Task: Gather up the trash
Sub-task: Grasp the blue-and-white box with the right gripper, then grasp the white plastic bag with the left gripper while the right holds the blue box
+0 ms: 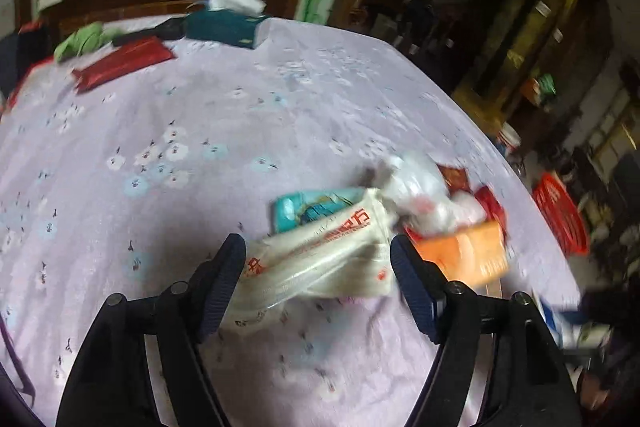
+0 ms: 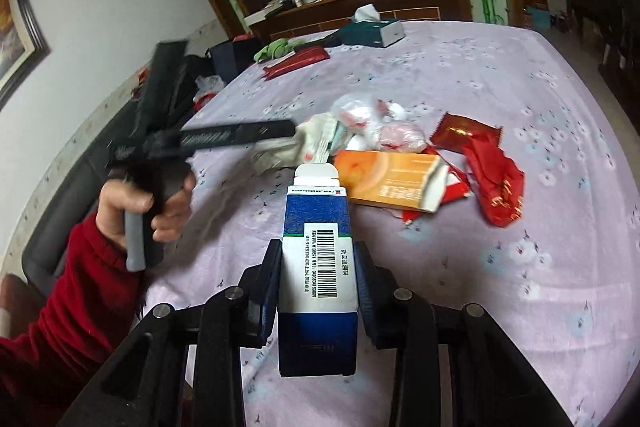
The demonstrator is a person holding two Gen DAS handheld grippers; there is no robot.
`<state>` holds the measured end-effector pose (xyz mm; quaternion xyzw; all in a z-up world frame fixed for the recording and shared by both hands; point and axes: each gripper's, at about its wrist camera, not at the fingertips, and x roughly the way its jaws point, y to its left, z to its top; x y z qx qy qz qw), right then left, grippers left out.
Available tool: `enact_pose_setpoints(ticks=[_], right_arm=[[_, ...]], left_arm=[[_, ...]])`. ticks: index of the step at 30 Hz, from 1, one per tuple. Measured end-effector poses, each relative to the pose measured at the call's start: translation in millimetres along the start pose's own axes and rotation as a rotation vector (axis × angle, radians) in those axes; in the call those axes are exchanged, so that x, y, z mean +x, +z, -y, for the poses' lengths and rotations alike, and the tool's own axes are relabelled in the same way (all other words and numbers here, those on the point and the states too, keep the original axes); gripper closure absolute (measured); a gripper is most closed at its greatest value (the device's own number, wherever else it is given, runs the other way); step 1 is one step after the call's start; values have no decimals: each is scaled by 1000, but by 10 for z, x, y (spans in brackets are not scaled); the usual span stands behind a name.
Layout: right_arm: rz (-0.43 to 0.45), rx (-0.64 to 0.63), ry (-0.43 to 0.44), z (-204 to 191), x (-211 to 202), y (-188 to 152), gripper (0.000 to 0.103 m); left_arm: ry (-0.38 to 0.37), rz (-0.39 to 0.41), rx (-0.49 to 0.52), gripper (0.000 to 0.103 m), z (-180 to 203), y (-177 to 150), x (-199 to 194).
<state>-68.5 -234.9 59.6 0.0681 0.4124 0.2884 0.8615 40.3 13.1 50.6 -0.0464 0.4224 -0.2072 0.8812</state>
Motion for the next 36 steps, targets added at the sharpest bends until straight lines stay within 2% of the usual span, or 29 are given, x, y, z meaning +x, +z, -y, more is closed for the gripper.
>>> enact_pose_setpoints(ticks=[3, 6, 9, 14, 17, 18, 23, 26, 29, 30, 33, 36], right_arm=[[12, 14, 6, 52, -41, -22, 66], [19, 30, 19, 76, -51, -56, 66], [21, 48, 19, 111, -77, -87, 66], [29, 73, 25, 176, -138, -129, 66], [32, 91, 32, 194, -159, -156, 66], [31, 95, 32, 199, -160, -160, 66], [41, 106, 30, 228, -174, -168, 66], [42, 114, 21, 242, -173, -175, 66], [42, 123, 17, 260, -184, -179, 66], [44, 124, 18, 266, -193, -179, 66], [53, 126, 15, 282, -231, -183, 66], [61, 130, 16, 289, -266, -185, 66]], left_arm=[[-30, -34, 70, 30, 162, -140, -66], [38, -42, 186, 30, 344, -240, -82], [41, -63, 234, 30, 403, -267, -72], [99, -78, 326, 27, 428, -262, 39], [124, -108, 358, 26, 376, -270, 153], [120, -112, 362, 23, 358, -270, 170], [99, -101, 388, 23, 371, -308, 158], [120, -111, 440, 23, 480, -390, 164], [164, -130, 446, 27, 603, -438, 139], [151, -142, 430, 33, 642, -445, 102], [82, -143, 433, 34, 761, -461, -28], [93, -108, 478, 33, 855, -445, -107]])
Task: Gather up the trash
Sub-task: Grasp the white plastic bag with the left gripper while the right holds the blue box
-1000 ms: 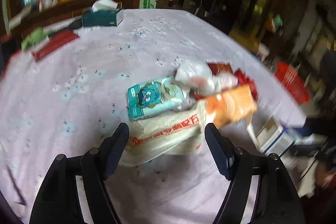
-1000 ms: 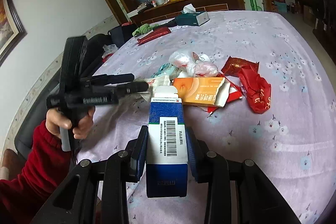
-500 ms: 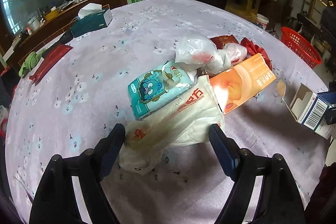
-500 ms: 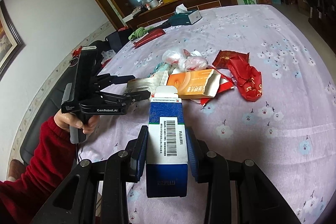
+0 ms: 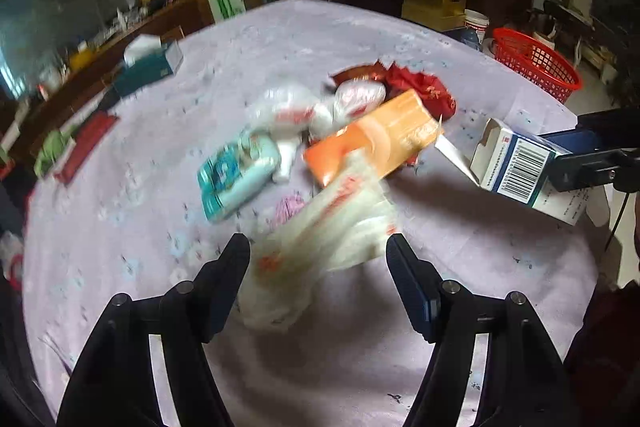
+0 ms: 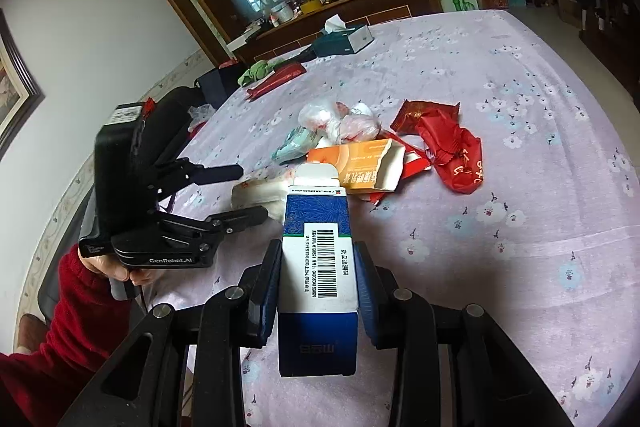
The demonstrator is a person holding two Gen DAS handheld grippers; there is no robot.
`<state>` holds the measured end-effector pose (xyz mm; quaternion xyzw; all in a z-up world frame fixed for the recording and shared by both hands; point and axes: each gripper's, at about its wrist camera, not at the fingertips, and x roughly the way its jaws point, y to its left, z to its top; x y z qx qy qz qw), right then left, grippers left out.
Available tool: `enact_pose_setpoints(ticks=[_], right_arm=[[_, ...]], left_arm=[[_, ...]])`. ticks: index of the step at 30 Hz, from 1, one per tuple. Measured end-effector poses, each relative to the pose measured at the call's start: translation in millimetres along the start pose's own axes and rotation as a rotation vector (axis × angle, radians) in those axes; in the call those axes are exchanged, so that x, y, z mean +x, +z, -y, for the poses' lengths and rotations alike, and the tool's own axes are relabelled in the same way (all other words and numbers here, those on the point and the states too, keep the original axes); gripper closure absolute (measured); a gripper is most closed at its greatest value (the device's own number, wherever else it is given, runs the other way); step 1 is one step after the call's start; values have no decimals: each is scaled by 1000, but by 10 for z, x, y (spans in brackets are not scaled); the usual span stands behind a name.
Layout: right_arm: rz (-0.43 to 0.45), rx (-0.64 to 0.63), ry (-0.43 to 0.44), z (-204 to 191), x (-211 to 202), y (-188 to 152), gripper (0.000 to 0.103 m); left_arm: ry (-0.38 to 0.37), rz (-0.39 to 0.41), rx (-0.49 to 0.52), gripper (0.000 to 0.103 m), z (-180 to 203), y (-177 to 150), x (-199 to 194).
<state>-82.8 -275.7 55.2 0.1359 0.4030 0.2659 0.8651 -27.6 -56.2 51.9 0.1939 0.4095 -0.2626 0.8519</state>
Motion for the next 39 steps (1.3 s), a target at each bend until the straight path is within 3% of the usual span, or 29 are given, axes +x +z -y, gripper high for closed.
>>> enact_pose_setpoints(ticks=[3, 8, 20, 22, 24, 26, 28, 30, 33, 37, 39], right_arm=[[7, 3, -1, 8, -26, -2, 66], [8, 3, -4, 12, -64, -25, 66], [13, -3, -39, -13, -63, -52, 66], [11, -6, -40, -22, -56, -63, 66], [10, -5, -40, -23, -49, -66, 66], [11, 1, -40, -16, -44, -62, 66], [13, 3, -38, -18, -48, -69, 66], [15, 4, -39, -18, -61, -75, 66], [17, 2, -43, -18, -79, -79, 66], [37, -5, -66, -22, -113, -96, 66], [52, -15, -91, -34, -127, -107, 66]], left_arm=[[26, -9, 3, 33, -52, 54, 58], [6, -68, 60, 33, -9, 38, 268], [35, -35, 36, 40, 71, -92, 271], [44, -61, 104, 22, 177, -144, 286], [102, -71, 167, 19, 276, -165, 339], [88, -84, 146, 21, 253, -127, 364], [116, -82, 115, 39, 203, -90, 389], [131, -81, 69, 44, 123, -81, 406], [95, -55, -20, 50, -23, -82, 366], [90, -1, -154, 52, -133, -134, 200], [75, 64, -212, 51, -101, -156, 22]])
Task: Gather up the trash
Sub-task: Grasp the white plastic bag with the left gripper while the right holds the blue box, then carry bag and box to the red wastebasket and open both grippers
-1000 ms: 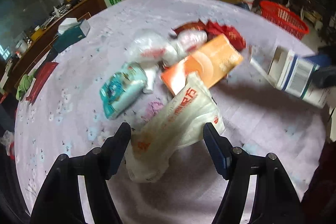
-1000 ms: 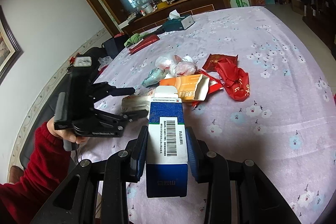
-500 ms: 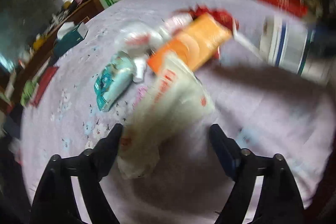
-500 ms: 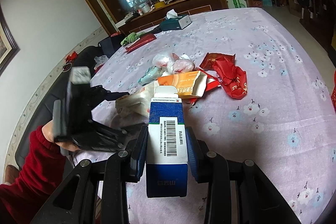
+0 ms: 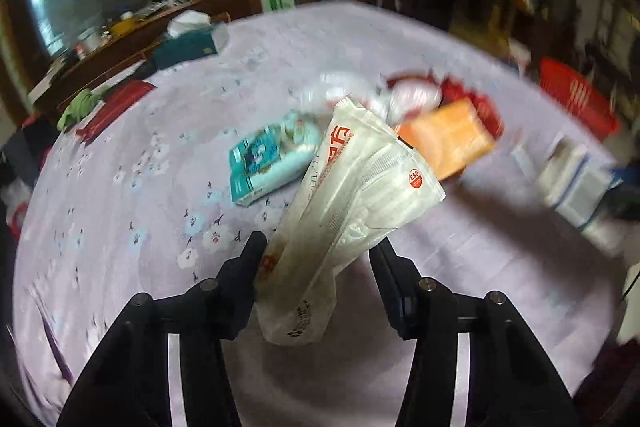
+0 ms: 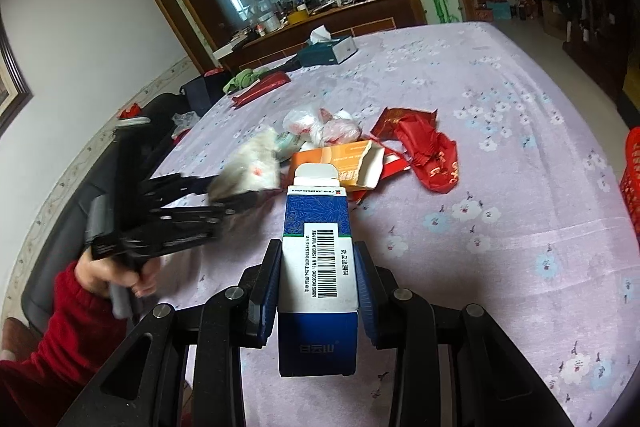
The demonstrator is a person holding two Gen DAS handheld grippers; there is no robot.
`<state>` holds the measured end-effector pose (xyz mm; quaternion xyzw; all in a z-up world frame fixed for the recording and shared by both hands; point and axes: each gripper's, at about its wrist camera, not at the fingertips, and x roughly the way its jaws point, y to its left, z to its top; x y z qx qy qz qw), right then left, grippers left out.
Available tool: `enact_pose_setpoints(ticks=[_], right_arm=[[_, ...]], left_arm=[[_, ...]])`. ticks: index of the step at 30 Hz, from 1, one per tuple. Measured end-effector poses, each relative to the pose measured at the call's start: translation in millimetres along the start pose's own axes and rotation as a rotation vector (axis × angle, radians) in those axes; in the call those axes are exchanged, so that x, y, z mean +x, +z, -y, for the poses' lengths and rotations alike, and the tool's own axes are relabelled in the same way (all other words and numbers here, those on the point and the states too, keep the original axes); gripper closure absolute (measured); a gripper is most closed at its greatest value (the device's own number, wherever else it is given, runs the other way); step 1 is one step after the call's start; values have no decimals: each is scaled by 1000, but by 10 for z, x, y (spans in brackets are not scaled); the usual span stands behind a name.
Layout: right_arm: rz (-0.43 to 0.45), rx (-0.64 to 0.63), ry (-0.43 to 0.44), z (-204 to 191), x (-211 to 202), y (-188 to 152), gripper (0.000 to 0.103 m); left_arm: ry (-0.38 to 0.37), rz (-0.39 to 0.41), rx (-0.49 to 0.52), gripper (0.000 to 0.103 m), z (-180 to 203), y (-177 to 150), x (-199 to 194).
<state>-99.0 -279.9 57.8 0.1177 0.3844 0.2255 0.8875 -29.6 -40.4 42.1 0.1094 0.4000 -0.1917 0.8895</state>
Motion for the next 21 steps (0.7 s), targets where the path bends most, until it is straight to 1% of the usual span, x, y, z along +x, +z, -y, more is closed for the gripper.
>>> enact_pose_setpoints(ticks=[3, 5, 9, 14, 19, 21], right_arm=[[26, -19, -49, -24, -19, -11, 66], [35, -17, -59, -20, -28, -9, 66], [53, -11, -83, 9, -84, -16, 66], [76, 21, -96, 119, -189, -15, 66], [104, 66, -90, 234, -326, -8, 66], [125, 84, -91, 282, -421, 3, 66]], left_arm=[[-42, 90, -82, 51, 115, -22, -248], [-60, 133, -136, 51, 236, -42, -354], [-116, 159, -220, 51, 427, -56, -411], [-93, 171, -210, 51, 641, -33, -451], [-110, 159, -193, 51, 781, 43, -466], [-115, 166, -175, 51, 874, 97, -496]])
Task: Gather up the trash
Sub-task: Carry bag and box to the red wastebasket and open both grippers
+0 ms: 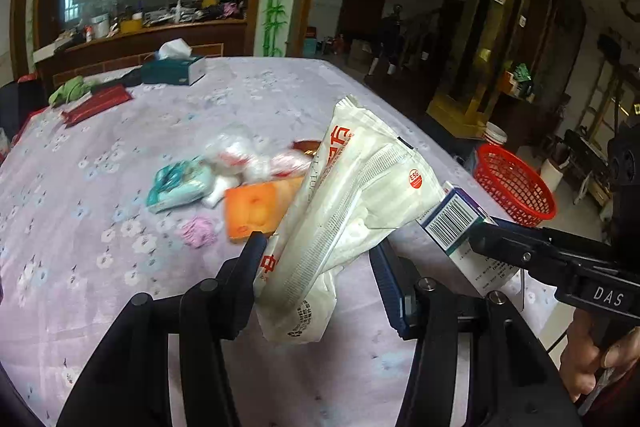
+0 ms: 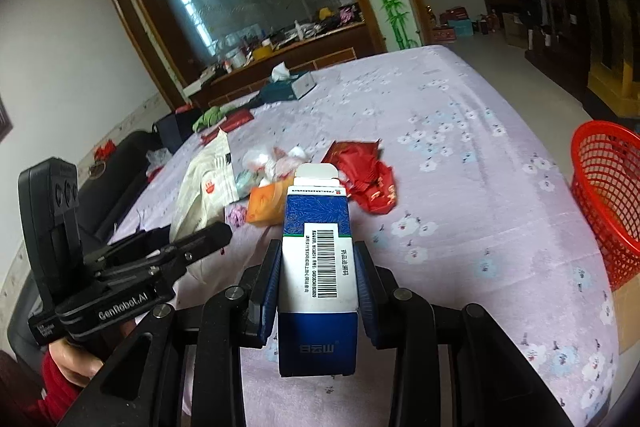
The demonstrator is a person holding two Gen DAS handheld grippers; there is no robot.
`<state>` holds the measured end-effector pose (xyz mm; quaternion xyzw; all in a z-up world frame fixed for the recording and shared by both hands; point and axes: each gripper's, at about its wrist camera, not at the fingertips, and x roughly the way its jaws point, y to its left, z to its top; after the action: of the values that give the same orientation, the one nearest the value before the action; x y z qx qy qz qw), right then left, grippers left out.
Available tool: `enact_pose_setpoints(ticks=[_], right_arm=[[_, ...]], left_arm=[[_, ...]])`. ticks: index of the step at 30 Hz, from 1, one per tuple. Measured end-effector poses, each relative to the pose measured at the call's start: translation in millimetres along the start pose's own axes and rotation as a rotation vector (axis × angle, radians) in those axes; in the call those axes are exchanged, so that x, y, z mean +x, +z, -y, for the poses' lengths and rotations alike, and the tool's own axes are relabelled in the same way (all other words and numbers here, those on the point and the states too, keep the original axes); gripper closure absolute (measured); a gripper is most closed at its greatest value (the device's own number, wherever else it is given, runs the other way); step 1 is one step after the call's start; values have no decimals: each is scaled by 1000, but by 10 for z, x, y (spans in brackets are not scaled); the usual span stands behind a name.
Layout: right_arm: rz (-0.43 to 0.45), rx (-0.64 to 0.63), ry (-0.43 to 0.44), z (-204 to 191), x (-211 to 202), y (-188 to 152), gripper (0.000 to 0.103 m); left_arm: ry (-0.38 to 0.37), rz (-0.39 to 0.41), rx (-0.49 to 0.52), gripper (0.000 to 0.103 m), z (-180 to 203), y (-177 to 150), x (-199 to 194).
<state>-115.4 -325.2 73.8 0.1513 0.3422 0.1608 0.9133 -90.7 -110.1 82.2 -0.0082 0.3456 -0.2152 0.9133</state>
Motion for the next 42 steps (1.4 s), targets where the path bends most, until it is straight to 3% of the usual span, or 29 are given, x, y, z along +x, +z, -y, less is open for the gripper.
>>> enact_pose_setpoints(ticks=[7, 28, 36, 42], right_arm=[[74, 75, -55, 295, -339, 81, 66], [272, 362, -189, 1625, -1397, 164, 66], [344, 441, -256, 2101, -1671, 281, 66], [344, 479, -306, 2420, -1629, 419, 66]], left_arm=[[-70, 12, 68, 51, 392, 194, 74], [-310, -65, 215, 51, 1817, 588, 664], [-371, -126, 212, 51, 2280, 741, 1085], [-404, -157, 209, 50, 2601, 888, 1491]])
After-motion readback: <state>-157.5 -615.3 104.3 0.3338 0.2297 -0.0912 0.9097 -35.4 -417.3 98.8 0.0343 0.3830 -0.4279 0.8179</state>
